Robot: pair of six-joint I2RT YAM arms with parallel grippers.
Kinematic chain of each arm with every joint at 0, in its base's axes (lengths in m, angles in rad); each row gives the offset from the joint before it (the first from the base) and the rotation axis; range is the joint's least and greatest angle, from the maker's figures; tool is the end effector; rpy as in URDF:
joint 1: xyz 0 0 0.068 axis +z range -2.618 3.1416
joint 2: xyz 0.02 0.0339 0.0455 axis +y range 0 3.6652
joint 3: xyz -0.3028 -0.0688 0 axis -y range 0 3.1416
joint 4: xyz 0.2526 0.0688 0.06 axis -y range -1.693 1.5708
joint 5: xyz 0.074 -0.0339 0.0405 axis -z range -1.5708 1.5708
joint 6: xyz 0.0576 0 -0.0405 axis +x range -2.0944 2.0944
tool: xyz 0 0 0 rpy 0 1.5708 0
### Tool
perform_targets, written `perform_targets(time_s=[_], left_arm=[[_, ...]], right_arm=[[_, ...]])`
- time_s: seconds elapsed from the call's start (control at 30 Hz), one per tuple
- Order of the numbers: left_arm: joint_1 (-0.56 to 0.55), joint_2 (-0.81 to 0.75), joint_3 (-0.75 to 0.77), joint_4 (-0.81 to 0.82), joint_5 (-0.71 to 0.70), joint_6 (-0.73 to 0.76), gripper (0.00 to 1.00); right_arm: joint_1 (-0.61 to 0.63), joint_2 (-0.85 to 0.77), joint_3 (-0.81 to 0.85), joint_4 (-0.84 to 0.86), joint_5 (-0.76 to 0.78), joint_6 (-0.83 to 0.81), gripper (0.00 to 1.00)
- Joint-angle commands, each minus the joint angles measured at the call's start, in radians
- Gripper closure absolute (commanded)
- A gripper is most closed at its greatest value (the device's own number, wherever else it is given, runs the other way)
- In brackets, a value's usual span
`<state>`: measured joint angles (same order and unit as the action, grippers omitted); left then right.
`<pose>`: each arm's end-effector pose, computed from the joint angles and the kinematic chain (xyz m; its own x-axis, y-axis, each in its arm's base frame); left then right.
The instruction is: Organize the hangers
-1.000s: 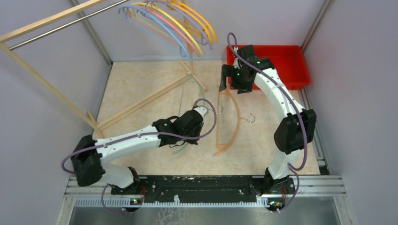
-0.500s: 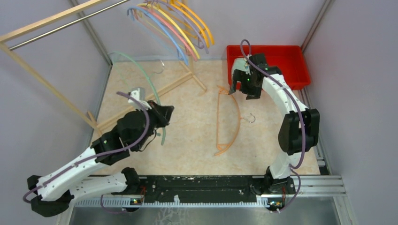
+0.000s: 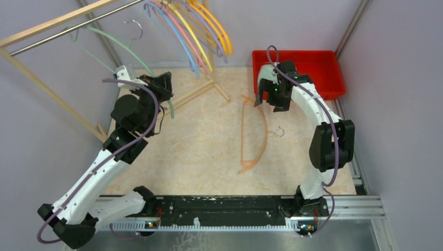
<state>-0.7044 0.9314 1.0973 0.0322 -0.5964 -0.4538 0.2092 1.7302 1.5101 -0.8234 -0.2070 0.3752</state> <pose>0.1717 -0.1034 0.4813 0.0839 -0.5473 -0.8328 0.1701 0.8313 -0.5292 0.3822 0.0933 0.3032 -0.8981 0.1760 -0.4031 0.0265 0.9365 0.3497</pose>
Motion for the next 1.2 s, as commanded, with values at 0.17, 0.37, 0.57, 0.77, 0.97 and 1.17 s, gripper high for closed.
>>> perform_targets(time_s=[0.17, 0.37, 0.57, 0.77, 0.97, 1.17], left_arm=[[0.174, 0.167, 0.173, 0.139, 0.308, -0.042, 1.0], [0.235, 0.232, 0.193, 0.169, 0.374, -0.087, 1.0], [0.281, 0.269, 0.197, 0.204, 0.398, -0.134, 1.0], [0.326, 0.295, 0.193, 0.258, 0.419, -0.17, 1.0], [0.37, 0.33, 0.197, 0.271, 0.446, -0.222, 1.0], [0.397, 0.338, 0.187, 0.279, 0.44, -0.255, 1.0]], right_arm=[[0.007, 0.03, 0.081, 0.026, -0.016, -0.022, 0.01], [0.007, 0.036, 0.07, 0.036, -0.023, -0.019, 0.01], [0.007, 0.058, 0.098, 0.026, -0.023, -0.025, 0.01], [0.007, 0.086, 0.128, 0.014, -0.025, -0.029, 0.01], [0.007, 0.101, 0.139, 0.003, -0.025, -0.033, 0.01], [0.007, 0.094, 0.12, 0.003, -0.024, -0.036, 0.01]])
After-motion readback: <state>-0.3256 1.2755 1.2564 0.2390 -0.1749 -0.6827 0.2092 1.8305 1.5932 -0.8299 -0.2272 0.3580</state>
